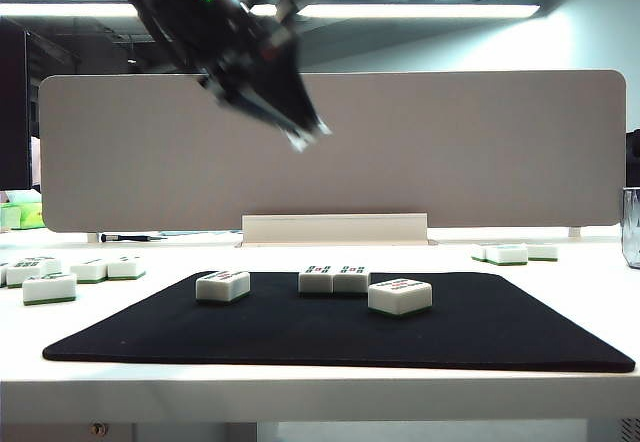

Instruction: Arrange four mahjong tiles into a neat stack, creating two layers of paired tiles.

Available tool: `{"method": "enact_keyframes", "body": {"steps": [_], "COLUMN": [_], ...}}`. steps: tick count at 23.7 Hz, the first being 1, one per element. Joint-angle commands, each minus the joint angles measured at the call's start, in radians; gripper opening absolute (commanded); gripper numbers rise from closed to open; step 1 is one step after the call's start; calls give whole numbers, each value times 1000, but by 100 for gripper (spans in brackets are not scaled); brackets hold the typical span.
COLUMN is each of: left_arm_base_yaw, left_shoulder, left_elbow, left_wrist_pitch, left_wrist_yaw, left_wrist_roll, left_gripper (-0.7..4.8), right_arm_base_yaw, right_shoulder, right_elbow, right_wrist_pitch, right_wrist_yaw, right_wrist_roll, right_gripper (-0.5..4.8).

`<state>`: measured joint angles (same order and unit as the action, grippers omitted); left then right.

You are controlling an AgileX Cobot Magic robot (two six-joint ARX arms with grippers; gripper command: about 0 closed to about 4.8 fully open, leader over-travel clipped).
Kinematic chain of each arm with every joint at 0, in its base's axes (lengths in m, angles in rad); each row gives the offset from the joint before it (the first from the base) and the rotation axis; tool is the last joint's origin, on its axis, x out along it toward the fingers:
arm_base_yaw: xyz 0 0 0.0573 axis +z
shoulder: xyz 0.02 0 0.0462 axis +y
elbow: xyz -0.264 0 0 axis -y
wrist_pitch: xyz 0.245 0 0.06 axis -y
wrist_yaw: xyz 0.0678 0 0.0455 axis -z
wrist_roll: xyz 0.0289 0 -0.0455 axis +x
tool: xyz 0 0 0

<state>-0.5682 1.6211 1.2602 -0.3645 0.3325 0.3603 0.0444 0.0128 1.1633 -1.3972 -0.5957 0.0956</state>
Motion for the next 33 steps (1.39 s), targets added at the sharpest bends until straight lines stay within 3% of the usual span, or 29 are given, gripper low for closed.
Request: {"method": "enact_keyframes", "body": {"steps": [1, 4, 7, 10, 17, 22, 25, 29, 31, 33], "left_arm_base_yaw": [-43, -101, -155, -187, -210, -212, -212, -212, -212, -212], "left_shoulder": [47, 104, 152, 189, 277, 296, 299, 299, 299, 299], "left_elbow": [4, 4, 4, 4, 4, 4, 4, 4, 4, 4], "left_wrist_pitch": [-5, -1, 6, 27, 143, 142, 141, 142, 142, 140], "left_wrist_yaw": [-7, -13, -94, -157, -233, -242, -242, -242, -242, -242], "left_wrist_roll": [28, 25, 21, -36, -316, -324, -323, -323, -323, -323], "left_gripper": [198, 284, 287, 287, 285, 276, 214, 189, 108, 79], "right_arm_base_yaw": [1, 1, 1, 1, 1, 1, 1, 1, 1, 1], "right_shoulder": [-13, -13, -13, -13, -13, -13, -13, -13, -13, -13], "right_elbow": [2, 2, 2, 2, 2, 2, 2, 2, 2, 2], "right_wrist_pitch": [12, 12, 12, 12, 12, 12, 12, 12, 12, 12], "right_wrist_yaw": [13, 37, 44, 44, 44, 47, 76, 81, 81, 82], "right_wrist_roll": [-3, -3, -3, -3, -3, -3, -3, -3, -3, -3], "right_gripper": [-1, -1, -1, -1, -1, -1, -1, -1, -1, -1]}}
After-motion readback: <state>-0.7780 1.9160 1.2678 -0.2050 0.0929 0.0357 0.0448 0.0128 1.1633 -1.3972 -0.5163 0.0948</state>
